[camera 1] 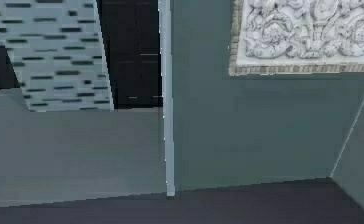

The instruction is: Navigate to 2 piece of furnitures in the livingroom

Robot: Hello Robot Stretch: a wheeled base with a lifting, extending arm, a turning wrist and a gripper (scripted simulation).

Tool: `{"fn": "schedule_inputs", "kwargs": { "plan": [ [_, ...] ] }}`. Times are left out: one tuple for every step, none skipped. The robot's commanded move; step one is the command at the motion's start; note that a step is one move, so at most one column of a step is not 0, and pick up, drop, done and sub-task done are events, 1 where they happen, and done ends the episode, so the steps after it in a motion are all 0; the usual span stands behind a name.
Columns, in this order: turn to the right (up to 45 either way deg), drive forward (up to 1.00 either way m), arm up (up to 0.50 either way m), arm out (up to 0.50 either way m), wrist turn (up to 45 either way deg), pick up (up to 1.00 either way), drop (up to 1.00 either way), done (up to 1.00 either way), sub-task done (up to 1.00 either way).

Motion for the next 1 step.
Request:
{"fn": "schedule_inputs", "kwargs": {
  "plan": [
    [-18.0, 0.0, 0.0, 0.0, 0.0, 0.0, 0.0, 0.0, 0.0]
  ]
}}
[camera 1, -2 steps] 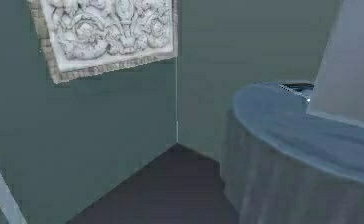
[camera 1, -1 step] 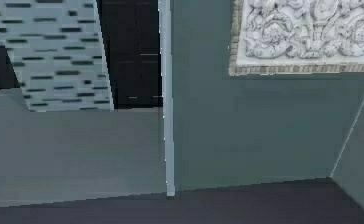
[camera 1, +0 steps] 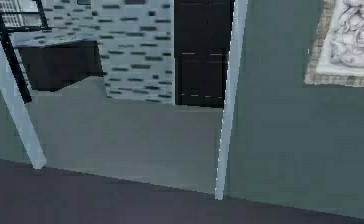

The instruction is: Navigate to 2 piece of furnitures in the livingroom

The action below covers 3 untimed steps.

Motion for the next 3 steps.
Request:
{"fn": "schedule_inputs", "kwargs": {
  "plan": [
    [0.0, 0.4, 0.0, 0.0, 0.0, 0.0, 0.0, 0.0, 0.0],
    [-45.0, 0.0, 0.0, 0.0, 0.0, 0.0, 0.0, 0.0, 0.0],
    [-6.0, 0.0, 0.0, 0.0, 0.0, 0.0, 0.0, 0.0, 0.0]
  ]
}}
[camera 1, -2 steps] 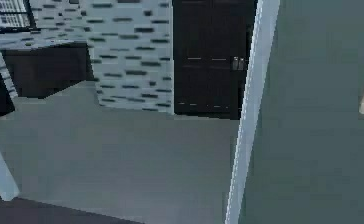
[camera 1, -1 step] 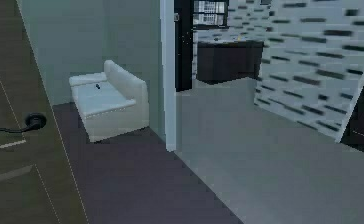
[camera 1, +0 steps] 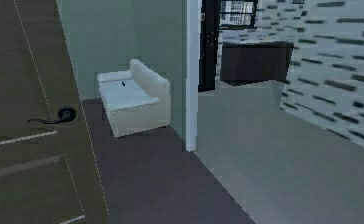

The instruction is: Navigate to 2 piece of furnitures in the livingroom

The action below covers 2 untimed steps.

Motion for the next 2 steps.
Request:
{"fn": "schedule_inputs", "kwargs": {
  "plan": [
    [0.0, 1.0, 0.0, 0.0, 0.0, 0.0, 0.0, 0.0, 0.0],
    [0.0, 0.35, 0.0, 0.0, 0.0, 0.0, 0.0, 0.0, 0.0]
  ]
}}
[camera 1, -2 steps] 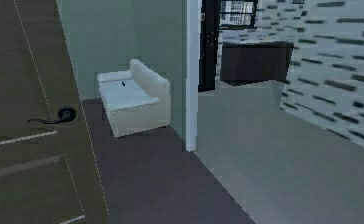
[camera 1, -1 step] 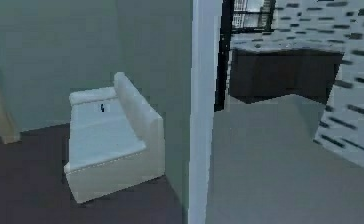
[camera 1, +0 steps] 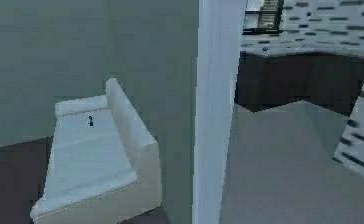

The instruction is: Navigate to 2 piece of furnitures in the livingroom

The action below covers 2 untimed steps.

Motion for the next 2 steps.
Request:
{"fn": "schedule_inputs", "kwargs": {
  "plan": [
    [-27.0, 0.0, 0.0, 0.0, 0.0, 0.0, 0.0, 0.0, 0.0],
    [0.0, 0.0, 0.0, 0.0, 0.0, 0.0, 0.0, 1.0, 0.0]
  ]
}}
